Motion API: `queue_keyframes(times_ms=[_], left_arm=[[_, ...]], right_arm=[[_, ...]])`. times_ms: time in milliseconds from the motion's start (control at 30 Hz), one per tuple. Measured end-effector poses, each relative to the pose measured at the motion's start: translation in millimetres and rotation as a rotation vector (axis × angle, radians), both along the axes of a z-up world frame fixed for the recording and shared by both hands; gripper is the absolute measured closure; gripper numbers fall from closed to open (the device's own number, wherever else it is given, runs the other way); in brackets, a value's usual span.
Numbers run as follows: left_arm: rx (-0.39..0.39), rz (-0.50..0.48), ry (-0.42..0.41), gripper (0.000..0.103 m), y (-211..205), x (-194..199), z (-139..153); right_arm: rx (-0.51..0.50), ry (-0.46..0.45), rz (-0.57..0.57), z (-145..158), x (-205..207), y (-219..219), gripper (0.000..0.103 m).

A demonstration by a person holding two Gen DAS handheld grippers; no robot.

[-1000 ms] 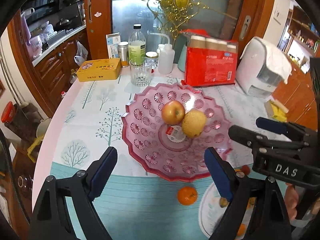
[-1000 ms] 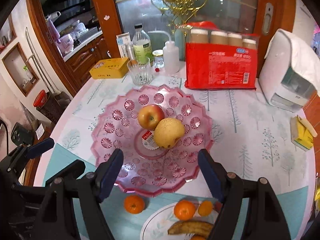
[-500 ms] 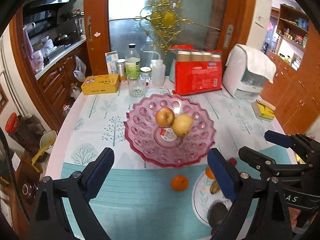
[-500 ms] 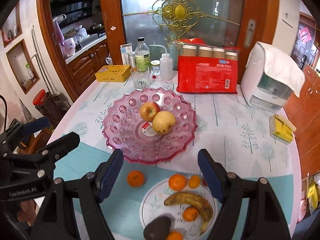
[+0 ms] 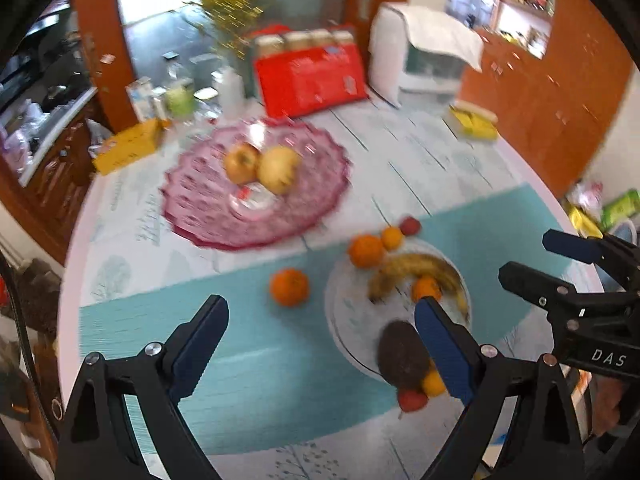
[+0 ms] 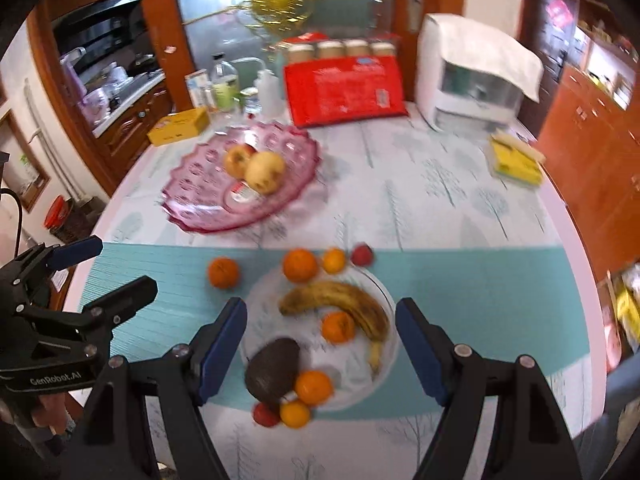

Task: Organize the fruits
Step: 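Withdraw both tools from the bowl toward the fruit plate, then grasp the avocado with the left tool while the right tool grasps a mandarin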

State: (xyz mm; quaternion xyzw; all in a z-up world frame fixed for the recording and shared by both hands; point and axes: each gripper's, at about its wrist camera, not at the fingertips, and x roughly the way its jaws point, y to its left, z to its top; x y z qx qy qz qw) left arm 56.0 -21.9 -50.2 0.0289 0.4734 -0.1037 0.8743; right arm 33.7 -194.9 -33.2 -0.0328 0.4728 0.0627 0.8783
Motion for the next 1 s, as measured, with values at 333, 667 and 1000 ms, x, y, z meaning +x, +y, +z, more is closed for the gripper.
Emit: queue_keyframes(times_ms=[333,667,1000], left_arm=[[0.010,-0.108,0.182,0.009,-48.1,-4.3,-73.9],[-0.085,-0.098,0.264,0.018,-62.6,5.0,-118.4],[-0.225,-0.068,0.371,0.034,-60.8,16.7,-145.0]], right_arm=[[0.008,0.085,-0.132,-53.2,-24.6,-42.2,0.026],[0.056,0.163,-0.158,-95.0,-25.8,-57.0,0.026],[0.066,0.195,-0.097,-109.8,-20.1,-52.0,0.026]])
